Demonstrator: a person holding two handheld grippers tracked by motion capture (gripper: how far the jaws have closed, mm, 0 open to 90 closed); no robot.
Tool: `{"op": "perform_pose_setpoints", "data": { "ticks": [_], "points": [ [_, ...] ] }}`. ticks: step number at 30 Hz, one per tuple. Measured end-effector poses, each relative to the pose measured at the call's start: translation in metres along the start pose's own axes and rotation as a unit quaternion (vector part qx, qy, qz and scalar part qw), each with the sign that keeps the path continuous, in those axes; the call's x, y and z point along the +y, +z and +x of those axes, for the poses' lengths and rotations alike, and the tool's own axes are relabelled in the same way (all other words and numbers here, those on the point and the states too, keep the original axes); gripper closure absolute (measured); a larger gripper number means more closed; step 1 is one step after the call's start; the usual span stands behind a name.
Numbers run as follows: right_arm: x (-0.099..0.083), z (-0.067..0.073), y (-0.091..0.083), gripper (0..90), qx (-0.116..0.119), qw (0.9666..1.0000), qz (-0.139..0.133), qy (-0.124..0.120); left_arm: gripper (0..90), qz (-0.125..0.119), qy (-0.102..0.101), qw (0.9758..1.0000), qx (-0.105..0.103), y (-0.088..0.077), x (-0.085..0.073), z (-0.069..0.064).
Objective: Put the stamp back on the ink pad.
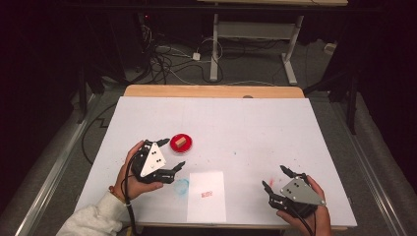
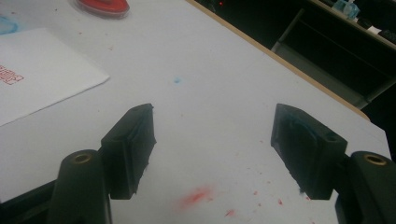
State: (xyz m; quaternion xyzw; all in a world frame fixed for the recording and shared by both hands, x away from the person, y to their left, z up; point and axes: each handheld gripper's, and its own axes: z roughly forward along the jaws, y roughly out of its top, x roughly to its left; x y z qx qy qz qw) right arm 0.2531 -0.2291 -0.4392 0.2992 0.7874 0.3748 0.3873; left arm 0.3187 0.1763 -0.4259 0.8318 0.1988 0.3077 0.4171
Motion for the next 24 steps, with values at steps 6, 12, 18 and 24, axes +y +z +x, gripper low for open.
{"op": "perform_pose_setpoints", "data": {
  "ticks": [6, 12, 18, 24],
  "points": [
    [0.0, 0.0, 0.0, 31.0, -0.002, 1.0, 0.0, 0.002, 16.4, 0.007, -0.004, 0.9999, 0.008, -0.008, -0.012, -0.002],
    [-0.001, -0.001, 0.0, 31.0, -0.003, 1.0, 0.002, 0.001, 16.4, 0.011, -0.009, 0.9999, 0.007, -0.015, -0.023, -0.003],
    [-0.002, -0.001, 0.001, 31.0, -0.003, 1.0, 0.005, 0.003, 16.4, 0.024, -0.019, 0.9995, 0.007, -0.019, -0.037, -0.003],
    [-0.003, -0.001, 0.0, 31.0, -0.004, 1.0, 0.006, 0.004, 16.4, 0.039, -0.032, 0.9987, 0.007, -0.025, -0.051, -0.004]
  ]
}}
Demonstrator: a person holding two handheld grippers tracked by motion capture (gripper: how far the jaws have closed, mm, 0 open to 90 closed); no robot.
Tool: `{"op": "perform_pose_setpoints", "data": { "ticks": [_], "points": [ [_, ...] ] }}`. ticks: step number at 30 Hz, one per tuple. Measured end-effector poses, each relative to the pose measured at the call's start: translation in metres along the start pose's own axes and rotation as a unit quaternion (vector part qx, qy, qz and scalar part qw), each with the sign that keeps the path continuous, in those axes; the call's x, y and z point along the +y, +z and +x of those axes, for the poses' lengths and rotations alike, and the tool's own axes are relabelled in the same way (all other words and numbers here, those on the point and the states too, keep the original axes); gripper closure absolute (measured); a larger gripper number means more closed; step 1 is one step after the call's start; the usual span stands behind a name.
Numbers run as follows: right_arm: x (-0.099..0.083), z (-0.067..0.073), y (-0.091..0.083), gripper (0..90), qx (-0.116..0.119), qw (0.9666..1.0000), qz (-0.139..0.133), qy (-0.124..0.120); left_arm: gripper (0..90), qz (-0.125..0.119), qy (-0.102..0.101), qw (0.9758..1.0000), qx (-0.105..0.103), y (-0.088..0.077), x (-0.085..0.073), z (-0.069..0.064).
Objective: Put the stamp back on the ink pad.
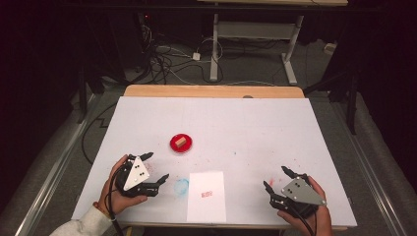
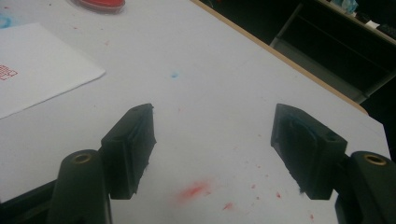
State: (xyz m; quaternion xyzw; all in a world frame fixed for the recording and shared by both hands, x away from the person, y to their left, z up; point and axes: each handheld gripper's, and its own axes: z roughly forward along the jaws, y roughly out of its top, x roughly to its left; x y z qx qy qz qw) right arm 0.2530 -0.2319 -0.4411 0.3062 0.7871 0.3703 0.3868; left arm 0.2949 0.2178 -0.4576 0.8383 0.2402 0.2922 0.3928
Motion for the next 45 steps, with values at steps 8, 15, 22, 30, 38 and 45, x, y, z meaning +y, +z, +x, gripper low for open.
{"op": "perform_pose_setpoints", "data": {
  "ticks": [8, 15, 22, 30, 38, 45],
  "points": [
    [0.0, 0.001, -0.001, 31.1, -0.002, 1.0, -0.003, 0.002, 16.4, 0.018, -0.012, 0.9998, -0.001, -0.007, -0.018, -0.001],
    [0.0, 0.001, -0.001, 31.1, -0.001, 1.0, -0.003, 0.001, 16.4, 0.028, -0.009, 0.9996, -0.003, -0.007, -0.022, -0.005],
    [0.0, 0.0, 0.0, 31.1, -0.002, 1.0, -0.003, -0.001, 16.4, 0.028, -0.006, 0.9996, -0.004, -0.005, -0.021, -0.006],
    [0.001, 0.004, -0.003, 31.1, -0.004, 1.0, 0.003, -0.007, 16.4, 0.026, 0.004, 0.9996, -0.007, -0.007, -0.02, -0.009],
    [0.0, 0.003, -0.002, 31.1, -0.003, 1.0, 0.005, -0.006, 16.4, 0.028, 0.004, 0.9996, -0.01, -0.005, -0.019, -0.009],
    [0.0, 0.004, -0.002, 31.1, -0.003, 1.0, 0.003, -0.007, 16.4, 0.029, 0.005, 0.9995, -0.012, -0.006, -0.02, -0.009]
  ]
}}
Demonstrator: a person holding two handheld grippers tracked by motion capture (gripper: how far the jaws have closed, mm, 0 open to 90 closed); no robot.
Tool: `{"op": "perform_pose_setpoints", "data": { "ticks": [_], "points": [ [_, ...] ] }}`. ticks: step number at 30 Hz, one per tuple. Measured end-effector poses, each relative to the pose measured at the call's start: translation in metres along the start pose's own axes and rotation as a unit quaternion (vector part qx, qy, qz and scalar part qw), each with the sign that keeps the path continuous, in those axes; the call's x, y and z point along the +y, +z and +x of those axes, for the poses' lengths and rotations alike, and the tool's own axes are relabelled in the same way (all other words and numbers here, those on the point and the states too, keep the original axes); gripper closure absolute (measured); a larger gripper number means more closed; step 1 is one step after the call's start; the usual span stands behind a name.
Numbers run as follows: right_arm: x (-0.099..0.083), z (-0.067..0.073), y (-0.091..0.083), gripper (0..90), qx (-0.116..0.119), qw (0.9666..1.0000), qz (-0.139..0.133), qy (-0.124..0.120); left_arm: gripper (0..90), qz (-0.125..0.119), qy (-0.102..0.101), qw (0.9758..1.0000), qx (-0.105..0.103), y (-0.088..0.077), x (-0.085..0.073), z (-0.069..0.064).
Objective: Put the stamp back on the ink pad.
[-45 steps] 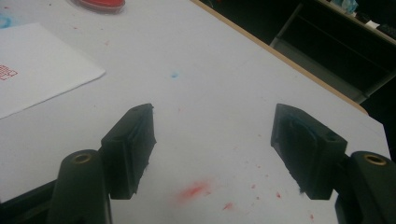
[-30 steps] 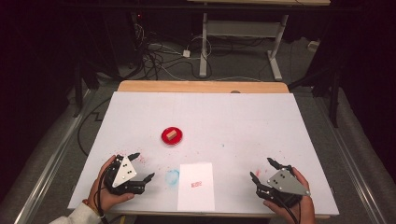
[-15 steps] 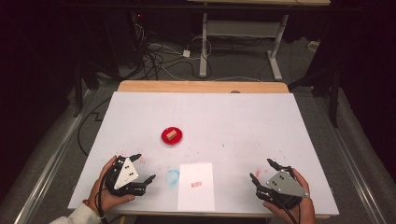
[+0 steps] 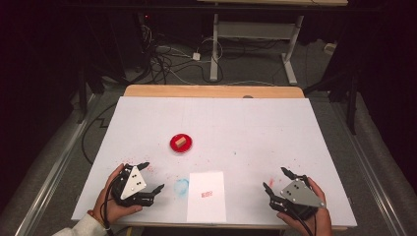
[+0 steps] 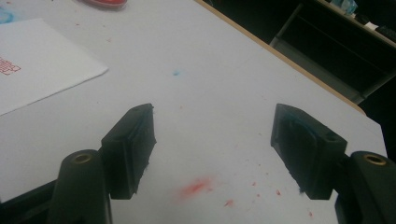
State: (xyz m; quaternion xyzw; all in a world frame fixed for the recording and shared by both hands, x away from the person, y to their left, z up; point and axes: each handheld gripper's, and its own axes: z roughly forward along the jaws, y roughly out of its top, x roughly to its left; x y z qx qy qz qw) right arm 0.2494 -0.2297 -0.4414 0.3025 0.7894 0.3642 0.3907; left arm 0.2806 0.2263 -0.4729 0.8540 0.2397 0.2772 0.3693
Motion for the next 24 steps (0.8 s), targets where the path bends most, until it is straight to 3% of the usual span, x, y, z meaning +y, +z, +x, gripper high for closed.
{"op": "perform_pose_setpoints", "data": {
  "ticks": [24],
  "points": [
    [0.0, -0.0013, 0.0036, 31.1, 0.005, 1.0, 0.0, 0.0, 16.4, 0.006, -0.007, 0.9999, -0.005, 0.003, -0.0011, 0.0008]
  ]
}}
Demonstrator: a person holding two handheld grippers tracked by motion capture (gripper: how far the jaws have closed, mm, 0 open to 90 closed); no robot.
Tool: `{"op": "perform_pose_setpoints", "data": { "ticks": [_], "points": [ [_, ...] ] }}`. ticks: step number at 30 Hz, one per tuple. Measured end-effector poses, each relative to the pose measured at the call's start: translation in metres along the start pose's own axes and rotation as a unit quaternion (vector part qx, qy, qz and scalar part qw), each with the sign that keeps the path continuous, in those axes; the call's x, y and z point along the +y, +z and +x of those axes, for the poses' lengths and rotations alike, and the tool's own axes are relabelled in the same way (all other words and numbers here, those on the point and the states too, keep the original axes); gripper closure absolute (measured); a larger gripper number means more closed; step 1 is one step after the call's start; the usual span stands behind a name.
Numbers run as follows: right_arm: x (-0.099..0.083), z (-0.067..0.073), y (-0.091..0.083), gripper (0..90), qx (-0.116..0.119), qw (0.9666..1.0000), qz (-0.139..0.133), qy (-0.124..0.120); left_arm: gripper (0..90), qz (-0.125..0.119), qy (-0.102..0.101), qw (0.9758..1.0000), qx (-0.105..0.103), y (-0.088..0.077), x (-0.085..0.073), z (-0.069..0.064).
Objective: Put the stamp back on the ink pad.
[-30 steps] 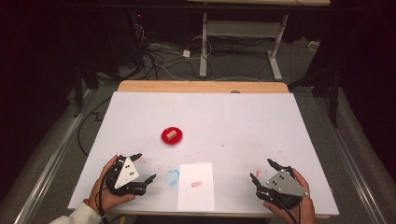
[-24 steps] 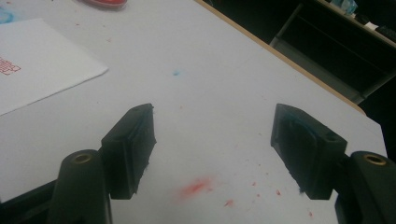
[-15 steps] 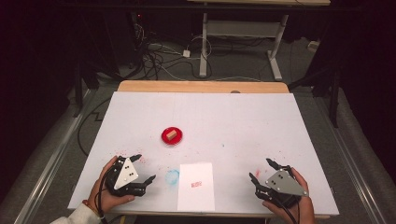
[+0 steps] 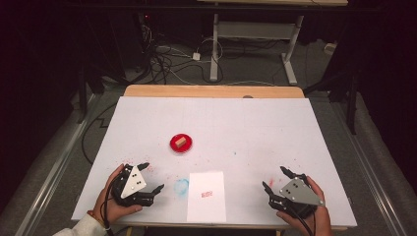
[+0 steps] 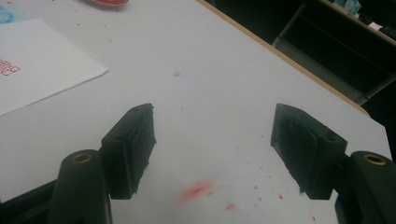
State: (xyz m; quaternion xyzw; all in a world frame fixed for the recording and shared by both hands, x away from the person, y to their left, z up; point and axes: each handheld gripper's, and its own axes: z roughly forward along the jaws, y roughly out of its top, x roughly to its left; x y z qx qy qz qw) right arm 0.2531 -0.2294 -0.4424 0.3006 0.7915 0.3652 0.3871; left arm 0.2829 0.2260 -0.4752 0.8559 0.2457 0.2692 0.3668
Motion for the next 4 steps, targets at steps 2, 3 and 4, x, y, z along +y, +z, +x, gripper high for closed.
{"op": "perform_pose_setpoints", "data": {
  "ticks": [2, 3, 4],
  "points": [
    [-0.0005, -0.0006, -0.0003, 31.0, -0.002, 1.0, 0.0, 0.001, 16.4, 0.002, 0.001, 1.0, -0.001, 0.0013, 0.0005, -0.0001],
    [-0.0007, -0.001, -0.0005, 30.9, -0.001, 1.0, -0.001, 0.002, 16.4, 0.003, 0.001, 1.0, -0.002, 0.002, 0.0007, -0.0001],
    [-0.0008, -0.0013, -0.0005, 30.9, -0.002, 1.0, -0.001, 0.002, 16.4, 0.003, 0.0, 1.0, -0.003, 0.0024, 0.0008, -0.0001]
  ]
}}
